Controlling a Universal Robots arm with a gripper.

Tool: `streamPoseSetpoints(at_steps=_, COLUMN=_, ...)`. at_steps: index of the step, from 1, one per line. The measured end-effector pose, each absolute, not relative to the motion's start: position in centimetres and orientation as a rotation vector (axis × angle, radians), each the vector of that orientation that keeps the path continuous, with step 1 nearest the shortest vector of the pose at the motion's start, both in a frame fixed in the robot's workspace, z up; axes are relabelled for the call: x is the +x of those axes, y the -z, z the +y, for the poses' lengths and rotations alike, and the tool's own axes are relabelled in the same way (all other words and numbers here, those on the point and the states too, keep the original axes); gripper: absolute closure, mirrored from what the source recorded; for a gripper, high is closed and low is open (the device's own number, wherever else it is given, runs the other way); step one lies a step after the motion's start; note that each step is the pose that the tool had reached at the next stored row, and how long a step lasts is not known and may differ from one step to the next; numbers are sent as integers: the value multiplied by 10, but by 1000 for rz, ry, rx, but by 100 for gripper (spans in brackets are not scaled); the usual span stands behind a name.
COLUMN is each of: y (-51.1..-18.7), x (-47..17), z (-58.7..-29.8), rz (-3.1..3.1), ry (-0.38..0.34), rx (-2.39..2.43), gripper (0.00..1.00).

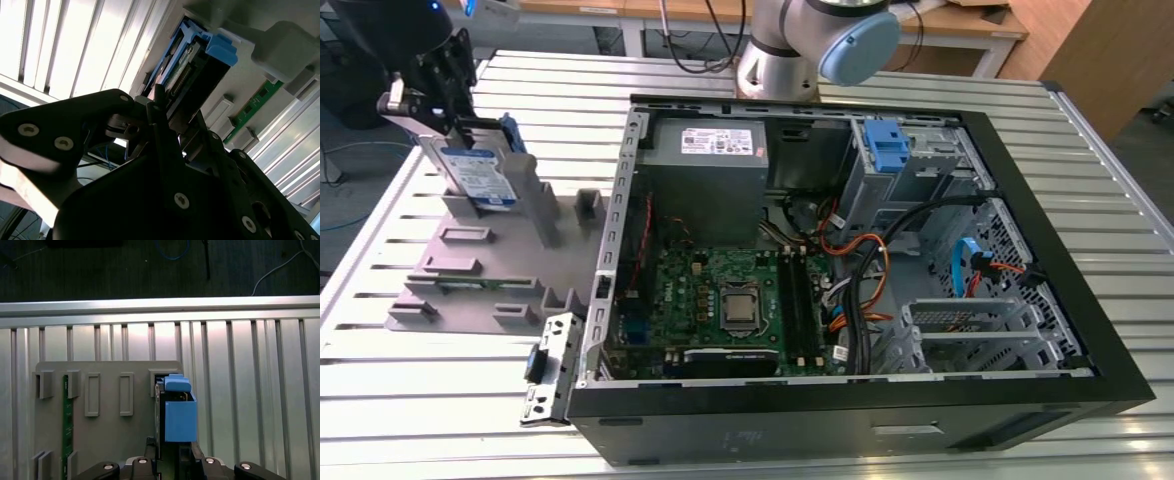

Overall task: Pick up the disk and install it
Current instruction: 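Pick up the disk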

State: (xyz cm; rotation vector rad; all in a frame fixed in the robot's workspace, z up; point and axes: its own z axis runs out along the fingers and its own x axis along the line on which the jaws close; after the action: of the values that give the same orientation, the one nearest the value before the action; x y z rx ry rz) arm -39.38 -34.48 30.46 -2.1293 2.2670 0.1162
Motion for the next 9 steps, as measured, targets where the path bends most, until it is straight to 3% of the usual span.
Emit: streamPoseSetpoints(at_steps=9, y=-307, x=-394, z=-345, rz=2267, ry=-116, rx=-2129, gripper=65)
